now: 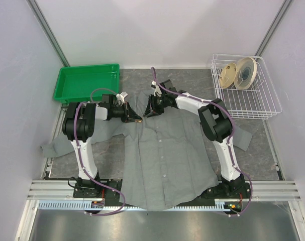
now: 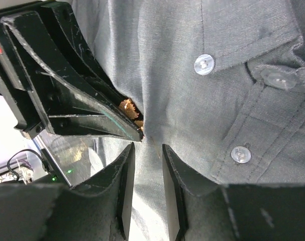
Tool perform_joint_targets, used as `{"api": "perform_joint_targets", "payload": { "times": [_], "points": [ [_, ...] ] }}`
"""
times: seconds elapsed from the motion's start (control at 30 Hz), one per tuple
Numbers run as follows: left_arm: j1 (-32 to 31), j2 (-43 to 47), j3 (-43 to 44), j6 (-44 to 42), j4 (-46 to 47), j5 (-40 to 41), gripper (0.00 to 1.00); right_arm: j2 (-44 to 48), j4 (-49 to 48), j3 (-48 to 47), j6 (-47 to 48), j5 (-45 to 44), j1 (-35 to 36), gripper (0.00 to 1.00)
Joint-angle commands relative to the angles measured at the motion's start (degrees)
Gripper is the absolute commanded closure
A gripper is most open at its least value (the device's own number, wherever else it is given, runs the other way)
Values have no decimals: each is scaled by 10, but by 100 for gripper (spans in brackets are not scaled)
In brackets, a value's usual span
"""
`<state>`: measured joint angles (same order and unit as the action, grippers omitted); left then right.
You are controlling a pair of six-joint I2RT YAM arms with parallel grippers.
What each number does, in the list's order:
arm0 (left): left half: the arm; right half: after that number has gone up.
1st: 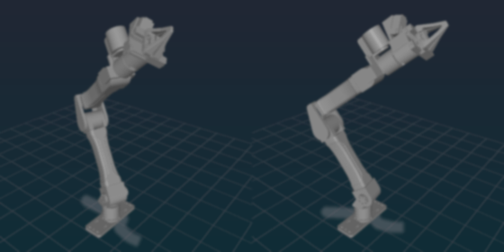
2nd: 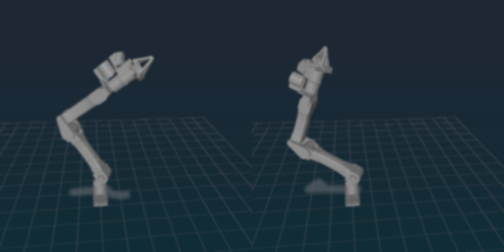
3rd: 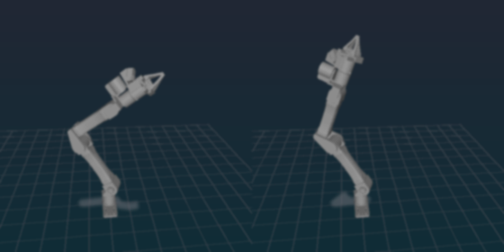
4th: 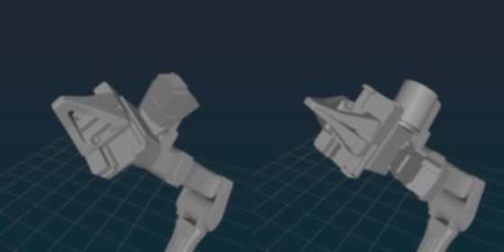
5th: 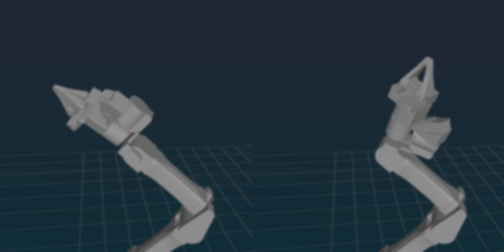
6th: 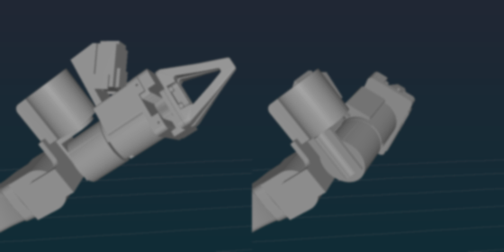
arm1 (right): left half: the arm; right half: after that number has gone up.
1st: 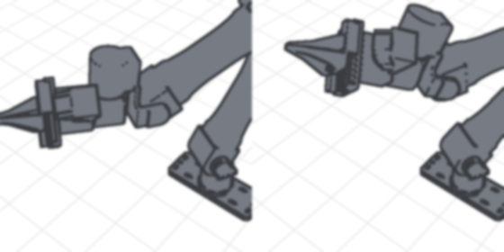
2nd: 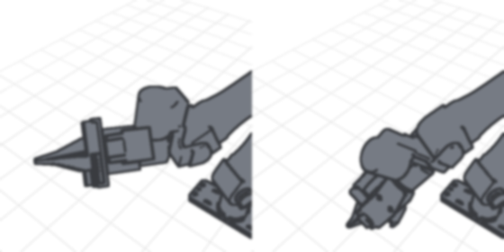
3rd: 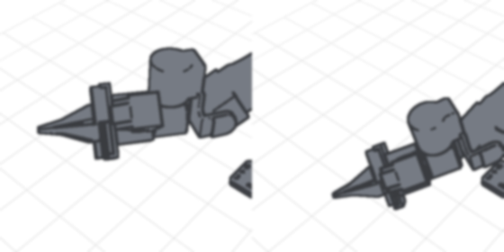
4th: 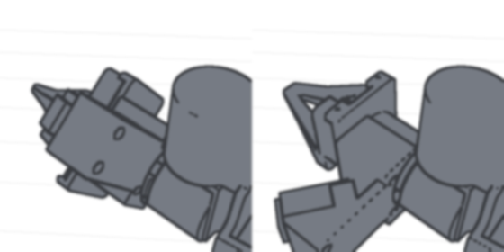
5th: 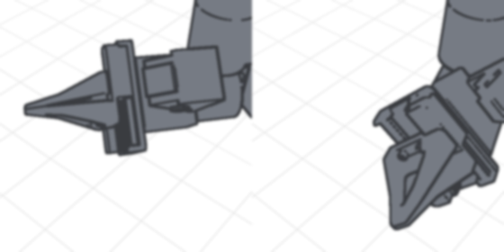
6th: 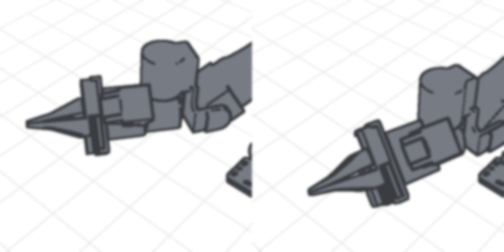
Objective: Pin the brooch onto the clothing
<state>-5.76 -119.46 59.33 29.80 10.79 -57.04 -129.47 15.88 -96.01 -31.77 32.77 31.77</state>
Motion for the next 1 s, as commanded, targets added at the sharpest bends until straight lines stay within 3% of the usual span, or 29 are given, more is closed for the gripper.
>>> {"api": "perform_joint_targets", "payload": {
  "times": [0.0, 0.17, 0.27, 0.33, 0.37, 0.53, 0.6, 0.8, 0.97],
  "points": [
    [-2, -6, 17, -24, 6, -7, 98, -10, -18, -6, -12, 15, 0, 67],
    [-2, -4, 17, -25, 6, -7, 98, -15, -17, -8, -17, 12, 0, 74],
    [-2, -4, 17, -25, 6, -7, 98, -15, -19, -10, -19, 11, 0, 84],
    [-2, -6, 17, -23, 6, -7, 98, -15, -19, -9, -18, 10, 1, 98],
    [-2, -6, 17, -23, 6, -6, 98, -13, -20, -8, -18, 8, 0, 100],
    [-2, -5, 18, -23, 4, -4, 92, -3, -19, -1, -18, -11, -2, 100],
    [-1, -4, 18, -24, -2, 1, 81, 4, -18, 0, -16, -24, -5, 100],
    [1, -2, 16, -22, -2, 4, 59, 16, -18, 6, -15, -39, -11, 100],
    [6, -2, 14, -16, -2, 6, 56, 24, -18, 12, -18, -44, -12, 100]
  ]
}}
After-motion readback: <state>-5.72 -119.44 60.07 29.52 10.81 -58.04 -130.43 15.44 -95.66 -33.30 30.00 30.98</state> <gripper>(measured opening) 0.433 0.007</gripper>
